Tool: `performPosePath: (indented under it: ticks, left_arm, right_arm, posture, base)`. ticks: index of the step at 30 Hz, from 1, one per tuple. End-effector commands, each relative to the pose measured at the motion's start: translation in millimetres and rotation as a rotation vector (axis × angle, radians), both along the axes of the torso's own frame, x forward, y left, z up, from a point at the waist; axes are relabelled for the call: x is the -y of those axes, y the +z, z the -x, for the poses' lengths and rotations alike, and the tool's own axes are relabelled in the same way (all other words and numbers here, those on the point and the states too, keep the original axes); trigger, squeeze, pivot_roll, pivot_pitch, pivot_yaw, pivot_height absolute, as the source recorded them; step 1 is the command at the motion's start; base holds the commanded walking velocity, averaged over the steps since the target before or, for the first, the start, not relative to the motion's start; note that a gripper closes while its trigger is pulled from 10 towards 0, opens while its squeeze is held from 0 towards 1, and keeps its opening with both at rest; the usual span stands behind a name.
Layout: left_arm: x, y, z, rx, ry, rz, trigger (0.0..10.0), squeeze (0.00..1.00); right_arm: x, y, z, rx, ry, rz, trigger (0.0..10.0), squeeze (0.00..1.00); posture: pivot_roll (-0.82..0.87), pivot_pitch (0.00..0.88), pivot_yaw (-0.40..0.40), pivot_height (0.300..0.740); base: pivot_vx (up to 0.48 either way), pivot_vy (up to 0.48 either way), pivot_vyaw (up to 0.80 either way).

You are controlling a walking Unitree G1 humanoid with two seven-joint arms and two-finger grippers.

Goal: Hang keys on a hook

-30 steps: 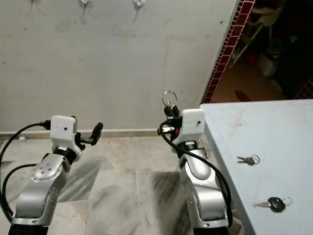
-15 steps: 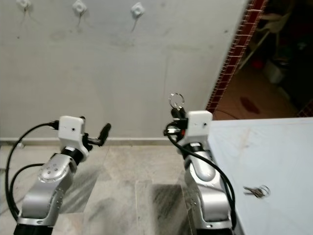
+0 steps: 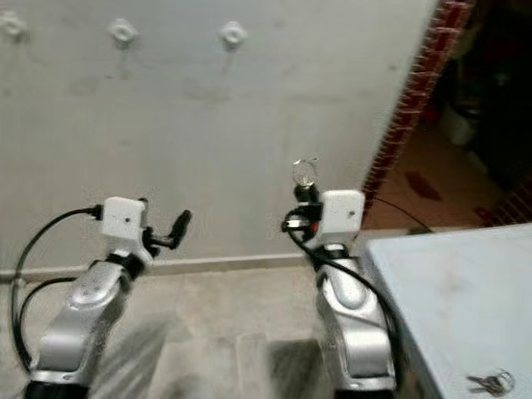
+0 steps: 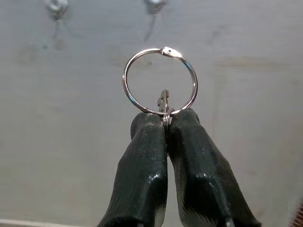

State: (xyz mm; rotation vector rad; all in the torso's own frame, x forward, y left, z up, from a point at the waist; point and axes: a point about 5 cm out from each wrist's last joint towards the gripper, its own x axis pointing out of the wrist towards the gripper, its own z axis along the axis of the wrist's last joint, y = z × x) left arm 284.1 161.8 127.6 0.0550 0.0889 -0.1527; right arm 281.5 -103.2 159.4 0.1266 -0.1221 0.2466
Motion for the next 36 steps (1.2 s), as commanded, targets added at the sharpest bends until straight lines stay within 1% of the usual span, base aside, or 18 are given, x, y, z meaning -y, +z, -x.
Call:
performPosePath:
  ticks: [1,6,14,21,30,36]
  left_arm:
    - [12.3,0.3,-0.4,0.001,-0.039,0.017,10.0,0.00]
    - [12.2,0.5,-1.3,0.001,-0.039,0.013,10.0,0.00]
    - [12.0,-1.5,0.5,-0.005,-0.038,0.013,10.0,0.00]
    - [15.2,-4.4,3.0,-0.015,-0.044,0.011,10.0,0.00]
    - [16.1,-2.1,0.4,0.002,-0.048,0.006,10.0,0.00]
    - [18.2,-2.0,1.1,0.003,-0.051,0.009,10.0,0.00]
  right_arm:
    - [11.5,-0.1,-1.0,0.003,-0.038,0.010,10.0,0.00]
    - [11.7,0.7,-1.6,0.007,-0.041,0.009,10.0,0.00]
    - [10.5,0.4,-0.5,0.012,-0.043,0.012,10.0,0.00]
    - [9.8,0.6,0.2,0.018,-0.037,0.016,10.0,0.00]
    - [9.0,0.5,0.0,0.021,-0.036,0.023,10.0,0.00]
    - [9.1,0.5,0.1,0.021,-0.034,0.024,10.0,0.00]
  posture:
    - [0.15,0.052,-0.056,0.740]
    - [0.15,0.052,-0.056,0.740]
    - [0.16,0.041,-0.054,0.740]
    - [0.15,0.033,-0.052,0.740]
    - [0.15,0.026,-0.052,0.740]
    - [0.15,0.027,-0.057,0.740]
  base:
    - [0.382,0.292,0.00]
    - [0.384,0.286,0.00]
    - [0.429,0.000,0.00]
    - [0.424,0.000,0.00]
    - [0.000,0.000,0.00]
    - [0.000,-0.319,0.00]
